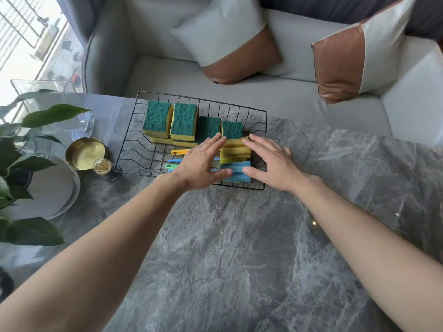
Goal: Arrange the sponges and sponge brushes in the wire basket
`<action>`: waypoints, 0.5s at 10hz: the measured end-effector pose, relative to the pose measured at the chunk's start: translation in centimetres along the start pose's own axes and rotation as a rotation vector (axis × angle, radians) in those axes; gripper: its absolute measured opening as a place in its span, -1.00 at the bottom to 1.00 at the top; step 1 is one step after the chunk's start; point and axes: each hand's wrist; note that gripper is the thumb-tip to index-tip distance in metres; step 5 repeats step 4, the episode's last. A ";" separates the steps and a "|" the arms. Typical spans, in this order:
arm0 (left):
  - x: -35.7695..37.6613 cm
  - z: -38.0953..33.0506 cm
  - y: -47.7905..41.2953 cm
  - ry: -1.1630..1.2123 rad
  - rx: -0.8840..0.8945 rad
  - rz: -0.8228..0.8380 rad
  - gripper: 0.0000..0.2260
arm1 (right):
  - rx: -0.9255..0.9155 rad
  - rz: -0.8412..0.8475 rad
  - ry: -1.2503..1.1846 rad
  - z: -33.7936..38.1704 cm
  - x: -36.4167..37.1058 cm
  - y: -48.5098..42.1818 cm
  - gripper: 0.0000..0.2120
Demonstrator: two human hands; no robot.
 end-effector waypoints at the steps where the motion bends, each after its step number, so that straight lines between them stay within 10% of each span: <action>1: -0.4 -0.5 0.9 -0.032 -0.039 -0.042 -0.17 | 0.022 -0.034 0.010 0.4 -0.4 0.7 -0.25; 5: -2.1 -3.7 5.2 -0.219 -0.148 -0.206 -0.22 | 0.100 -0.218 0.034 3.5 -1.7 4.0 -0.26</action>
Point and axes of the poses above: each hand's wrist, its own y-axis away from the middle knuckle, its own x-axis out of the palm, z = x × y, and after that the axes turned 11 degrees about x, right-handed
